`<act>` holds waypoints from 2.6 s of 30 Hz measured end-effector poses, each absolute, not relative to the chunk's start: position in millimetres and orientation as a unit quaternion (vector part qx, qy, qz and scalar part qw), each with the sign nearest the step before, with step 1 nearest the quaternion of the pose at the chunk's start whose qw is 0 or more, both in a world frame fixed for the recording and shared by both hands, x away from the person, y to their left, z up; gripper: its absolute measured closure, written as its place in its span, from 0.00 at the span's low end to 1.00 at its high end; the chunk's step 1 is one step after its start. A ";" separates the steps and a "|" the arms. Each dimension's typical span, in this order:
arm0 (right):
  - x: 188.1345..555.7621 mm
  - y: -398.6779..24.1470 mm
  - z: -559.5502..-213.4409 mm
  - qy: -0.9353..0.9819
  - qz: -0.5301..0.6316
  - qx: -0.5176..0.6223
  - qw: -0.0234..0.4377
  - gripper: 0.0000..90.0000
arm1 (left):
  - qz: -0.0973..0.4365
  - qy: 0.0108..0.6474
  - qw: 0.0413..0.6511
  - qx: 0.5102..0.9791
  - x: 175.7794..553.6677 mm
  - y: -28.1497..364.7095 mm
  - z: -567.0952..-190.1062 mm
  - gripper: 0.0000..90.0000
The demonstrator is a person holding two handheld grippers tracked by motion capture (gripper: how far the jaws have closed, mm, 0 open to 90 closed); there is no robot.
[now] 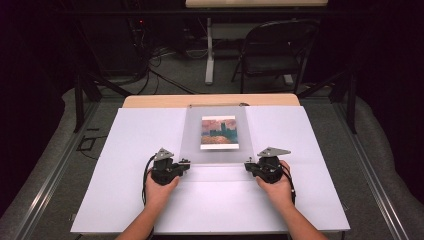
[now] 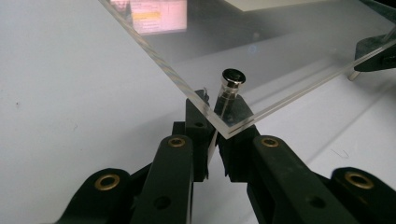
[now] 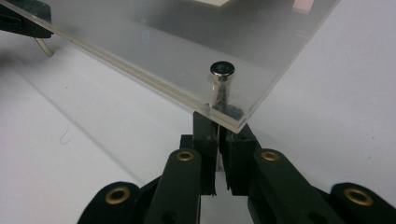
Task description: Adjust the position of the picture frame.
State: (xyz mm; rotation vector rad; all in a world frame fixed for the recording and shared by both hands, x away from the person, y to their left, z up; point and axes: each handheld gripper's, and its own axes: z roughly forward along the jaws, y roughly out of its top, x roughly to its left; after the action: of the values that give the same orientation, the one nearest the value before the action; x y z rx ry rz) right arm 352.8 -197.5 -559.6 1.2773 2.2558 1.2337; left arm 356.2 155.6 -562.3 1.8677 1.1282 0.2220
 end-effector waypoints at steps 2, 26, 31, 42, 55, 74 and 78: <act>352.6 -197.6 -559.9 0.779 0.426 0.440 0.136 0.95 | 0.093 0.458 0.454 0.759 355.9 155.4 -561.9 0.92; 335.8 -211.8 -549.6 0.780 0.426 0.432 0.154 0.53 | 0.116 0.438 0.449 0.770 339.9 158.9 -553.7 0.46; 322.1 -216.9 -544.5 0.788 0.420 0.416 0.171 0.48 | 0.111 0.425 0.449 0.778 331.4 159.9 -551.4 0.44; 298.8 -232.1 -532.8 0.785 0.422 0.414 0.187 0.48 | 0.099 0.429 0.464 0.769 311.3 180.8 -539.5 0.45; 301.0 -245.3 -528.6 0.766 0.439 0.428 0.192 0.51 | 0.100 0.442 0.476 0.754 311.1 192.8 -531.7 0.45; 307.5 -243.9 -505.8 0.777 0.420 0.431 0.185 0.48 | 0.086 0.447 0.471 0.755 326.5 199.4 -493.0 0.47; 319.7 -247.4 -503.0 0.777 0.422 0.439 0.159 0.51 | 0.078 0.451 0.476 0.751 336.2 198.4 -485.5 0.48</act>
State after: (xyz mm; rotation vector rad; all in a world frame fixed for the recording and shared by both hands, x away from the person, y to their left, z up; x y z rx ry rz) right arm 319.7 -247.4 -503.0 1.2535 2.2210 1.2064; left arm 336.2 198.4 -485.5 1.8350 1.1029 0.1916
